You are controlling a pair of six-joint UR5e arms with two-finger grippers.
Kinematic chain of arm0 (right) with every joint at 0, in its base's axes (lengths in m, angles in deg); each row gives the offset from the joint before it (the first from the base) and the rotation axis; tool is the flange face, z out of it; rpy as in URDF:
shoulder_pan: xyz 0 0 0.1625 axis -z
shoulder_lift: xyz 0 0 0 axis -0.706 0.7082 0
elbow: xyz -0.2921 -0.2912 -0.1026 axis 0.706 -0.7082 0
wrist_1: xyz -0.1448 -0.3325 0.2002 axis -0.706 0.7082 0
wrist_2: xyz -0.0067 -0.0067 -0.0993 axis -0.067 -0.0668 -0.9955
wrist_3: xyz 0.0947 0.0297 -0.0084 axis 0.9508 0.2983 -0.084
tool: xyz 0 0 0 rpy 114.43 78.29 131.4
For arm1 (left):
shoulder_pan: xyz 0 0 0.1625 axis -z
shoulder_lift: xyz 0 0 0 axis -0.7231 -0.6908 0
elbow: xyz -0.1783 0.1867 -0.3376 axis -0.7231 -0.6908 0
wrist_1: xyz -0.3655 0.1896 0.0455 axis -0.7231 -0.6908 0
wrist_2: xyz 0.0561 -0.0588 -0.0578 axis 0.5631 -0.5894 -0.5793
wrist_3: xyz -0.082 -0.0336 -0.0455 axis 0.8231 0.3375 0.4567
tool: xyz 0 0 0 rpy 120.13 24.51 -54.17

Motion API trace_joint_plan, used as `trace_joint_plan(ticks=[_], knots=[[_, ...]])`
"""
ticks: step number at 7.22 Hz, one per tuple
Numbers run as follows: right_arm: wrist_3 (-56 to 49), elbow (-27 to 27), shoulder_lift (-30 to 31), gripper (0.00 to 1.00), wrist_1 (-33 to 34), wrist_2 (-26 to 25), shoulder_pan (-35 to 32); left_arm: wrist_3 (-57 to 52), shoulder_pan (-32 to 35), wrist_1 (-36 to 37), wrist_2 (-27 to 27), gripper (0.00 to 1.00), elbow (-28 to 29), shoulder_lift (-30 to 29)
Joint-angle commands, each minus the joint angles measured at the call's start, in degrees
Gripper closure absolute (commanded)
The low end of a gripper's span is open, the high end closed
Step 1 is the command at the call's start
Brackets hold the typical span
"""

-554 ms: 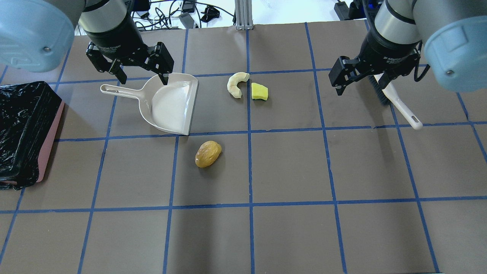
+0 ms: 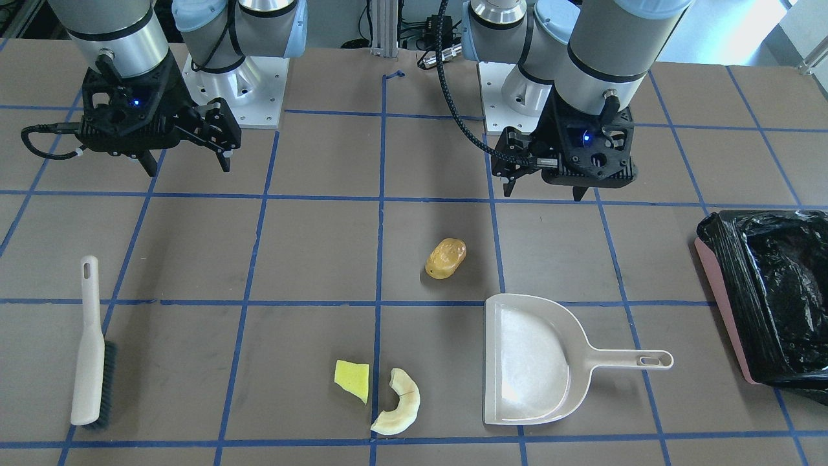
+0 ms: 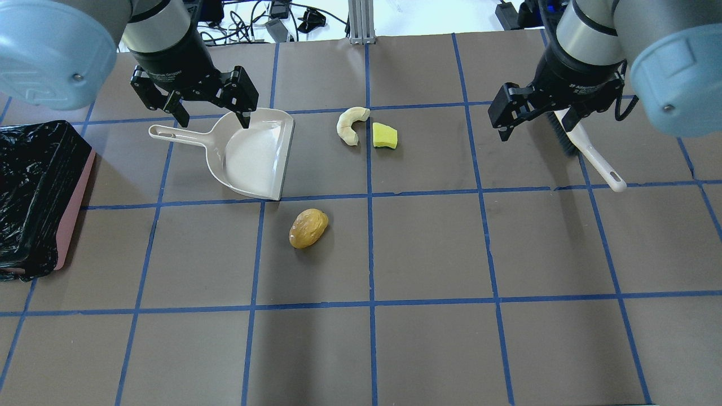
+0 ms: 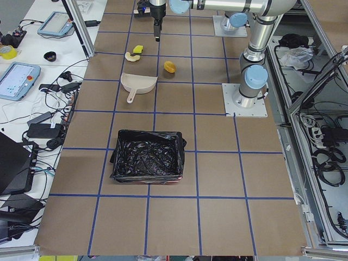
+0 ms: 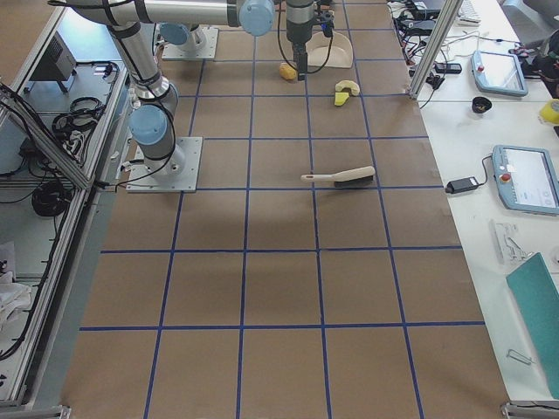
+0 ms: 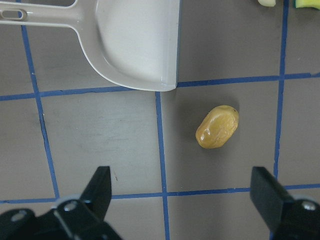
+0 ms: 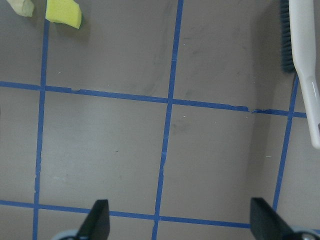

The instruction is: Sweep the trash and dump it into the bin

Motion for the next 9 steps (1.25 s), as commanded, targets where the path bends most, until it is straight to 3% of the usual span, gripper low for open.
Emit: trace_joint_plan(ticks=[1, 6, 9], knots=[[0.0, 0.0, 0.0, 0.00, -0.1, 0.1, 0.0, -1.2, -0.3, 1.9, 0.3, 0.00, -0.3, -0.6], [-2.6, 2.0, -0.8, 0.00, 0.1, -0.5, 0.7, 3.2, -8.3, 4.6, 0.3, 0.00, -0.3, -2.7], [-12.5, 3.8, -2.0, 0.00, 1.2, 0.2, 8.6, 17.1, -8.6, 13.1, 0.3, 0.00, -1.4, -3.9]])
